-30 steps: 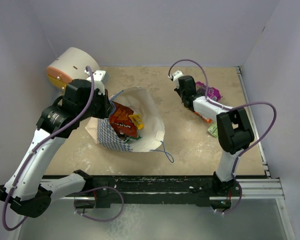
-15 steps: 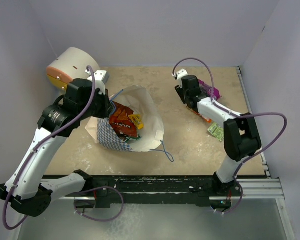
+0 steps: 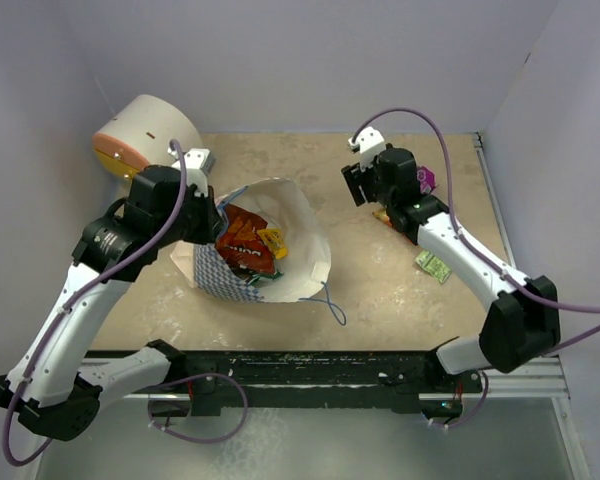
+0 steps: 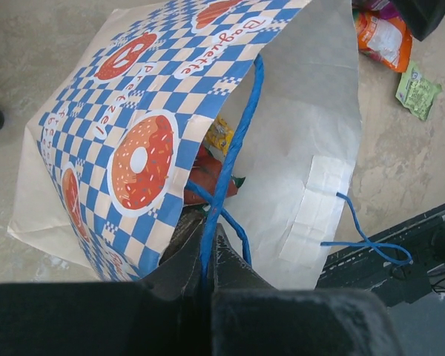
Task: Take the snacks out of the paper bag
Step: Take out the snack from the paper bag.
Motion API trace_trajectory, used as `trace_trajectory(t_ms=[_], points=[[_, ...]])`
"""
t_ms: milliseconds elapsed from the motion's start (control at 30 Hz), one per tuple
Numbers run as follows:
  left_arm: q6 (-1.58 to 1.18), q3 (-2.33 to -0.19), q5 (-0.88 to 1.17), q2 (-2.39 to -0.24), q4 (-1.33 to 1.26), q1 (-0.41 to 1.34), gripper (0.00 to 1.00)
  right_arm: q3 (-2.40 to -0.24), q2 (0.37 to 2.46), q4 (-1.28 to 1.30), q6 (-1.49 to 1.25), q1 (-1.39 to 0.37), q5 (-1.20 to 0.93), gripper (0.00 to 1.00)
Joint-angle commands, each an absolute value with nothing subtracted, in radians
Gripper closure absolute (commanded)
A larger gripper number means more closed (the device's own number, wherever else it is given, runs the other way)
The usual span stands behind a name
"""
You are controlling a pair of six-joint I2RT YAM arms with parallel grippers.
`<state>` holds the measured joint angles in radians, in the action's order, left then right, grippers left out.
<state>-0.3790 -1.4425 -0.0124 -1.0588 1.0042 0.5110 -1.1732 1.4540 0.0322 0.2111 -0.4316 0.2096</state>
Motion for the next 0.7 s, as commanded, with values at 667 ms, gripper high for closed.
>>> trace_trajectory(t_ms=[667], points=[[-0.711,-1.320,0.246,-0.913,0.829,0.511,1.00,-0.846,1.063,-0.260,-0.024,-0.955,-0.263,0.43]])
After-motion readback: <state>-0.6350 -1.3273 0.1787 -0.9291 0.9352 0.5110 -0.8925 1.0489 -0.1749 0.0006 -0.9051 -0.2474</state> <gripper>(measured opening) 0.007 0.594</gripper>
